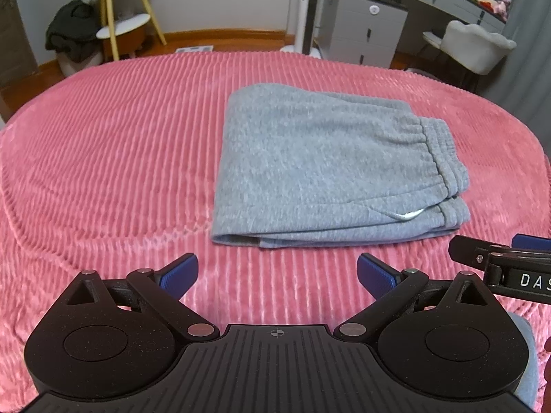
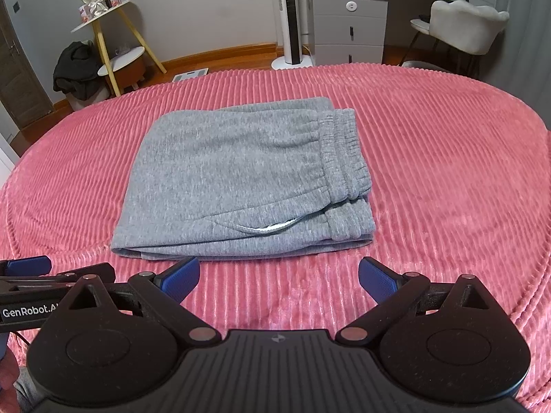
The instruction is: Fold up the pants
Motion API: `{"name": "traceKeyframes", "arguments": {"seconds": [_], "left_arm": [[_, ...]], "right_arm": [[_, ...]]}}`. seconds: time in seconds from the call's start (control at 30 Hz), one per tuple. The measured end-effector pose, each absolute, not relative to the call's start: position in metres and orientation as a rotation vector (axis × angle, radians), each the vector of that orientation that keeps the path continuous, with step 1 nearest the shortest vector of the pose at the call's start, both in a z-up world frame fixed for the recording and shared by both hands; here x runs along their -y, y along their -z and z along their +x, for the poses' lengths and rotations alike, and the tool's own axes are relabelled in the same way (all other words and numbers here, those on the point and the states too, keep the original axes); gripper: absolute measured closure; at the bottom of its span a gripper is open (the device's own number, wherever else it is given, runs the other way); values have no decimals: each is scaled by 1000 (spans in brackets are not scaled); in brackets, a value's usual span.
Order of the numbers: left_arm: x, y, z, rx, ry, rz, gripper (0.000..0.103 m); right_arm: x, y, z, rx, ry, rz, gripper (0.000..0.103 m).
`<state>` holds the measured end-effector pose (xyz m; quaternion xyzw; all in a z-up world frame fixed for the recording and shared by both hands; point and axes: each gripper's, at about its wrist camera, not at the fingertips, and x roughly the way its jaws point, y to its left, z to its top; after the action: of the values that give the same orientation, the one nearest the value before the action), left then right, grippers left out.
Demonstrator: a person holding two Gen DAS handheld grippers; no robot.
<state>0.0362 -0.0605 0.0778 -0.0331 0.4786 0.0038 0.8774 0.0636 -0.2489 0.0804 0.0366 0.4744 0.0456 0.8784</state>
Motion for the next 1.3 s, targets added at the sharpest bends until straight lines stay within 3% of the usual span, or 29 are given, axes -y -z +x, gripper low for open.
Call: {"name": "traceKeyframes", "arguments": {"seconds": [1.3], "left_arm": [[69,-82,35,-976,5,-56,2]], "right_arm": [[252,-80,61,-984,-81,89,4]]}}
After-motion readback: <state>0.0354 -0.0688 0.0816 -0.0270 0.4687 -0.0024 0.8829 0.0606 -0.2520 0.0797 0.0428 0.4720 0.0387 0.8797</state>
